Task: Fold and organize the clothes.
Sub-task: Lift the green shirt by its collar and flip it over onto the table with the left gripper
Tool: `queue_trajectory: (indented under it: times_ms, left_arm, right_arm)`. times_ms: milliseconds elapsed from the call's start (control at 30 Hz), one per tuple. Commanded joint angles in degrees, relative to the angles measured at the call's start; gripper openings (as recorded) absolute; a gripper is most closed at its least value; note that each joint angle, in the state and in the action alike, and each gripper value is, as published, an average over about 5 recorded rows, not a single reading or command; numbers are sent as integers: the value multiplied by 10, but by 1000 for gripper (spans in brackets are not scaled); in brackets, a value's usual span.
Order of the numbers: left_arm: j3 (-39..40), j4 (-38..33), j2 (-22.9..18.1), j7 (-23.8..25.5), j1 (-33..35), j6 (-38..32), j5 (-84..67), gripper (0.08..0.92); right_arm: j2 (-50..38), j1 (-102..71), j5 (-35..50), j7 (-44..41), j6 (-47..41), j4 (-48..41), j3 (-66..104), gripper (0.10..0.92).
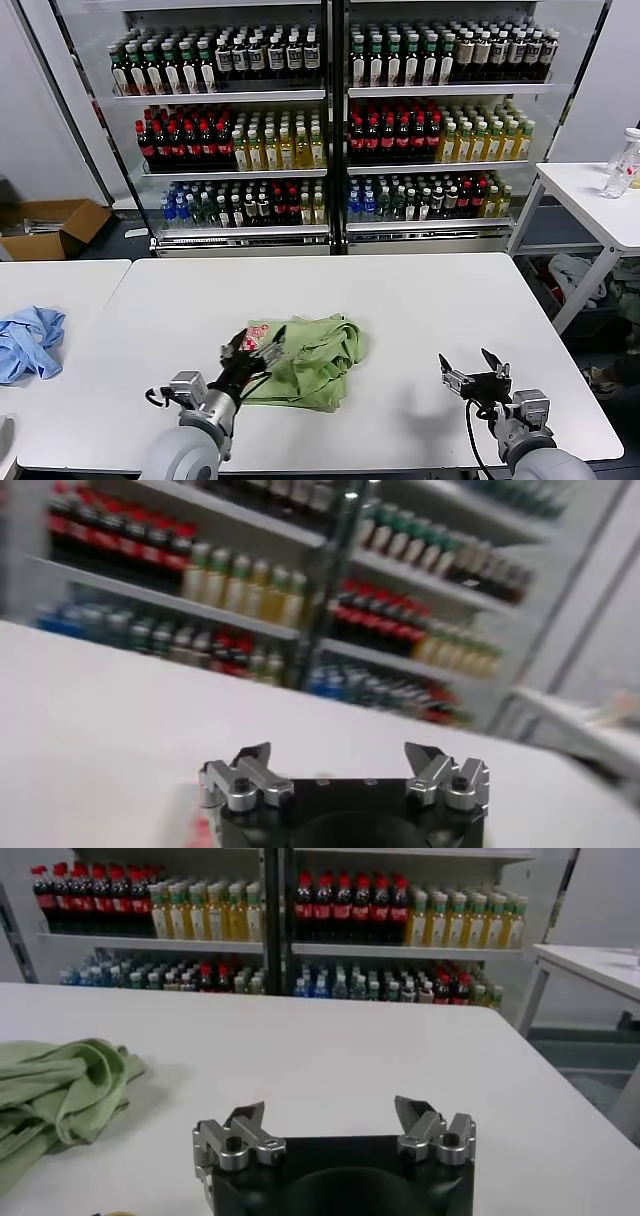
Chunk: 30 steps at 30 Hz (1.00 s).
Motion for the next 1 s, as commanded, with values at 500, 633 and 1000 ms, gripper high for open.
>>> queue_trajectory:
  times_ms: [500, 633, 1000]
  left_arm:
    - [-38, 123, -7, 53, -22, 61, -119, 815]
    - [-44, 128, -9, 87, -24, 55, -166, 724]
    - [-70, 159, -20, 112, -36, 47, -287, 403]
  right_arm:
    - [1, -13, -4, 1, 0, 9, 11, 823]
    - [5, -14, -7, 1, 0, 9, 9, 823]
    - [8, -24, -9, 1, 0, 18, 14, 823]
